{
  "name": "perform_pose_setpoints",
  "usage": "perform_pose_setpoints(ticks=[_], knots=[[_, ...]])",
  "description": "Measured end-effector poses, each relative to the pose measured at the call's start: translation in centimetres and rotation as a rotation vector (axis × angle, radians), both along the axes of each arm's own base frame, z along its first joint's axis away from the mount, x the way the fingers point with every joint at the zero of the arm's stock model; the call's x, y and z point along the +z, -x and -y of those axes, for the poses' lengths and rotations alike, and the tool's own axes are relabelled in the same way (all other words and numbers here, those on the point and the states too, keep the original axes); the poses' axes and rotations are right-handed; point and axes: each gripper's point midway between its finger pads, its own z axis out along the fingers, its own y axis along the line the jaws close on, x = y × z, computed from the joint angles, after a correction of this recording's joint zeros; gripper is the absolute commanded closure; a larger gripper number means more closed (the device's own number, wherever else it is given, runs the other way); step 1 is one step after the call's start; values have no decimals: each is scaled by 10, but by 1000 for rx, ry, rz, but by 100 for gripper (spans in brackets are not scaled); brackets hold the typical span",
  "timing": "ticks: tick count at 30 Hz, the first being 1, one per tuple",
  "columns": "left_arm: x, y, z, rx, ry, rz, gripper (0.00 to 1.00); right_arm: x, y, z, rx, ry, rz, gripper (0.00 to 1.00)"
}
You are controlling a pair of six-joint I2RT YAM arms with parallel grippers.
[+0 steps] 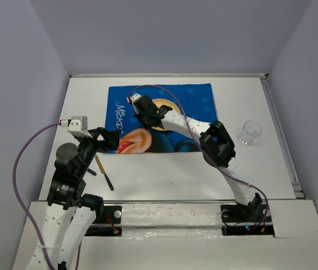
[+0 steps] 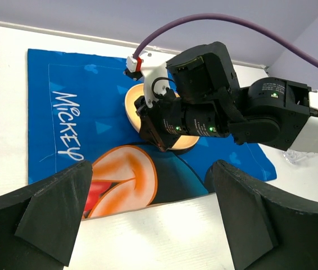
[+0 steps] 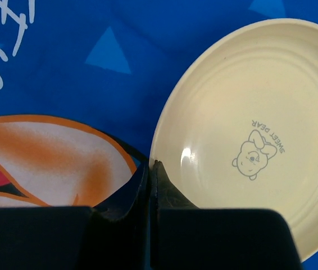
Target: Set the dinner table for one person
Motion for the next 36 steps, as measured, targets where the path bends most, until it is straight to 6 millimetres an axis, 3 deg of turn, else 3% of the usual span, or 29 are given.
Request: perform_pose_setpoints(ticks=[2,3,6,10,13,16,18,20,23,24,27,28,30,33,36], knots=[[0,0,0,2,0,1,1,-3,2,0,1,1,-10,69],[0,0,0,2,0,1,1,-5,3,1,-4,-3,-15,49],[0,0,0,2,0,2,1,-7,4,1,-24,-13,-27,33],[0,0,-1,3,0,2,1,-5,9,7,-58,-27,-43,32],[1,1,-1,2,1,6,1,10,14,15,-80,-67,-53,30],[3,2,-1,1,3,11,1,46,19,28,-106,-139,-40,30],[3,2,-1,1,4,15,1,81,18,49,-145,-218,4,31],[5,3,-1,-1,5,20,1,110,17,85,-210,-269,46,32],[7,7,2,-16,8,30,1,147,2,158,-383,-344,127,34],[8,8,4,-24,9,34,1,155,-6,197,-480,-382,151,34],[11,13,9,-50,13,47,1,153,-13,289,-708,-438,187,34],[12,14,11,-58,15,52,1,147,-13,337,-828,-445,198,34],[14,17,13,-73,17,59,1,128,-2,403,-1016,-437,202,34],[17,23,20,-105,22,72,1,116,11,443,-1143,-393,216,34],[20,29,24,-133,27,86,1,115,12,450,-1169,-380,226,36]])
